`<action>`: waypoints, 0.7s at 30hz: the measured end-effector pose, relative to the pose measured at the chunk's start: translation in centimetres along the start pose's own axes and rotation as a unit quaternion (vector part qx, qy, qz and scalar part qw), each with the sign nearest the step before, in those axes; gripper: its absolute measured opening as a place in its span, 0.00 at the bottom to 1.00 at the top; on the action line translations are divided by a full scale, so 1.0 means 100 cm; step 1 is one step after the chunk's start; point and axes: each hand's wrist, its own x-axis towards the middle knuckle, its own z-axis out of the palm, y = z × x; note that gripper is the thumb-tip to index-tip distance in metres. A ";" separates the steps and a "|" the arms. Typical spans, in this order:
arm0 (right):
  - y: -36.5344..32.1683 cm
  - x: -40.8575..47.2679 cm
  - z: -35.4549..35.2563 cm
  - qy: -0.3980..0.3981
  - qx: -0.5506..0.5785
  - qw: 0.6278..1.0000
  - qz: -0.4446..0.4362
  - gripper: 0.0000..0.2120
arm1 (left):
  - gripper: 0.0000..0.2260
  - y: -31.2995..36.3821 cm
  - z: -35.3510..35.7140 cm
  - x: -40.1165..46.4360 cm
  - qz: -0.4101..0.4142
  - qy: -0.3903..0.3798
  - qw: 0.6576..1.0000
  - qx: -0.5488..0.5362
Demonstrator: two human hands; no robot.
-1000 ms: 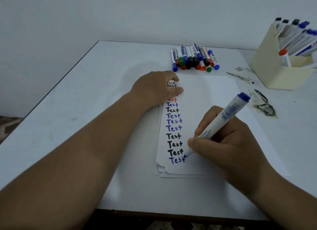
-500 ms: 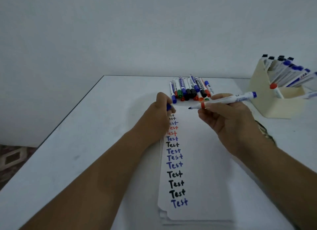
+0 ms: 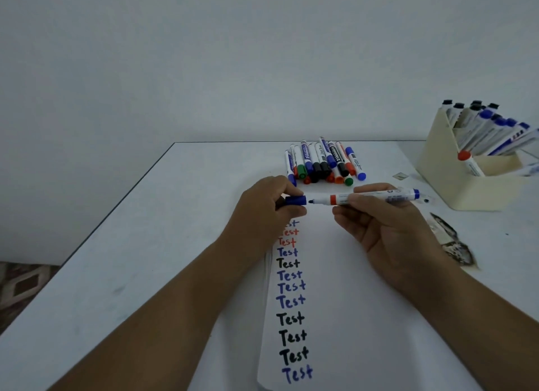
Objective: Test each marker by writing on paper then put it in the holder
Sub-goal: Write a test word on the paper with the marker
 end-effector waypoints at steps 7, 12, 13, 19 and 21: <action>0.000 0.002 0.000 0.006 -0.025 1.000 0.012 0.04 | 0.08 0.004 0.002 -0.001 0.004 -0.010 1.000 -0.022; -0.001 0.000 0.002 -0.015 -0.068 0.998 0.003 0.08 | 0.08 0.007 0.001 -0.005 0.030 -0.020 0.998 -0.047; -0.001 -0.001 0.002 -0.022 -0.079 0.997 0.000 0.11 | 0.07 0.007 0.000 -0.006 0.030 -0.016 0.998 -0.050; 0.001 -0.007 0.002 -0.038 -0.119 0.992 -0.024 0.17 | 0.05 0.017 0.002 -0.008 0.023 -0.024 0.999 -0.040; 0.002 -0.007 0.002 -0.041 -0.121 0.991 -0.031 0.16 | 0.05 0.019 0.002 -0.009 0.025 -0.023 0.999 -0.031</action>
